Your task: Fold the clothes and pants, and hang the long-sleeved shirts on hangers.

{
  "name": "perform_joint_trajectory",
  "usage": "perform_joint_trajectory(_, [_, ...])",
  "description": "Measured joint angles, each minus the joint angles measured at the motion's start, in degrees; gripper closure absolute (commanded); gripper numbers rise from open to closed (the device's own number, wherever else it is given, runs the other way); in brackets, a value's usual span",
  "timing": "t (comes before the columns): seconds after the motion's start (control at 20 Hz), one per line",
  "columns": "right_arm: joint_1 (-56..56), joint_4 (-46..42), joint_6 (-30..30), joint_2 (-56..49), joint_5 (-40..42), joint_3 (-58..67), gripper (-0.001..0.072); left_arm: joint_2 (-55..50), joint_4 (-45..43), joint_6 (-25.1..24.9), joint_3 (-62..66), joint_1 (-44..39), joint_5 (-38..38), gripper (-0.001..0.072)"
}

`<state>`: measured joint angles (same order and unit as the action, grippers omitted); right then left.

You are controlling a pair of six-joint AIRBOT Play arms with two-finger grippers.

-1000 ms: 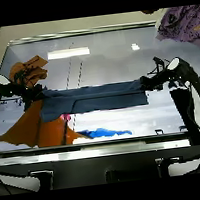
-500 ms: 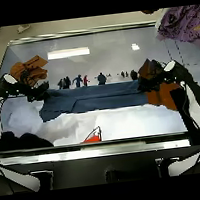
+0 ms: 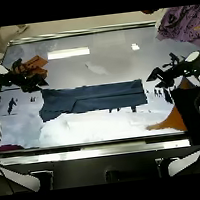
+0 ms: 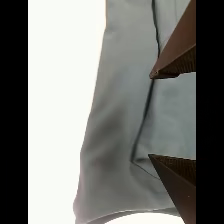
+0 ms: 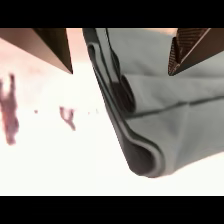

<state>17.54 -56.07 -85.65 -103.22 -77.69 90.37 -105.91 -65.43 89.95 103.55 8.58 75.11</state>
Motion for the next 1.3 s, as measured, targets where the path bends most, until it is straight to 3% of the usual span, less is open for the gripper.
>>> perform_joint_trajectory(0.2, [1.5, 4.8, 4.2, -4.9, -3.9, 0.7, 0.0018, 0.0, 0.0, 0.2, 2.6, 0.0, 1.2, 0.0153])
perform_joint_trajectory(0.45, [-1.2, 8.6, 6.6, -8.7, -2.6, 0.9, 0.0033, 0.0, 0.0, 0.7, 3.4, 0.0, 1.5, 0.0153])
perform_joint_trajectory(0.5, [-2.0, 9.2, 6.8, -9.2, -2.4, 0.9, 0.0083, 0.0, 0.0, 0.8, 3.5, 0.0, 1.5, 0.0153])
perform_joint_trajectory(0.6, [-3.6, 9.2, 7.0, -10.0, -1.8, 0.9, 0.0283, 0.0, 0.0, 1.0, 3.5, 0.0, 1.6, 0.0153])
perform_joint_trajectory(0.7, [-5.1, 8.3, 7.1, -10.4, -1.0, 0.9, 0.0597, 0.0, 0.0, 1.1, 3.5, 0.0, 1.6, 0.0153])
perform_joint_trajectory(0.75, [-5.6, 7.6, 7.1, -10.3, -0.9, 0.8, 0.0688, 0.0, 0.0, 1.1, 3.5, 0.0, 1.7, 0.0153])
perform_joint_trajectory(1.1, [-6.5, -0.5, 1.4, 2.0, 0.8, 1.4, 0.0688, -0.3, 2.2, 1.9, 3.6, -2.5, 1.6, 0.0186])
perform_joint_trajectory(1.2, [-6.6, -5.1, -1.7, 6.6, -0.2, 1.5, 0.0688, -1.0, 3.7, 3.2, 3.6, -5.3, 0.3, 0.0350])
perform_joint_trajectory(1.3, [-6.6, -10.1, -4.9, 10.9, -1.2, 1.5, 0.0688, -2.0, 4.7, 4.9, 3.6, -9.2, -1.6, 0.0580])
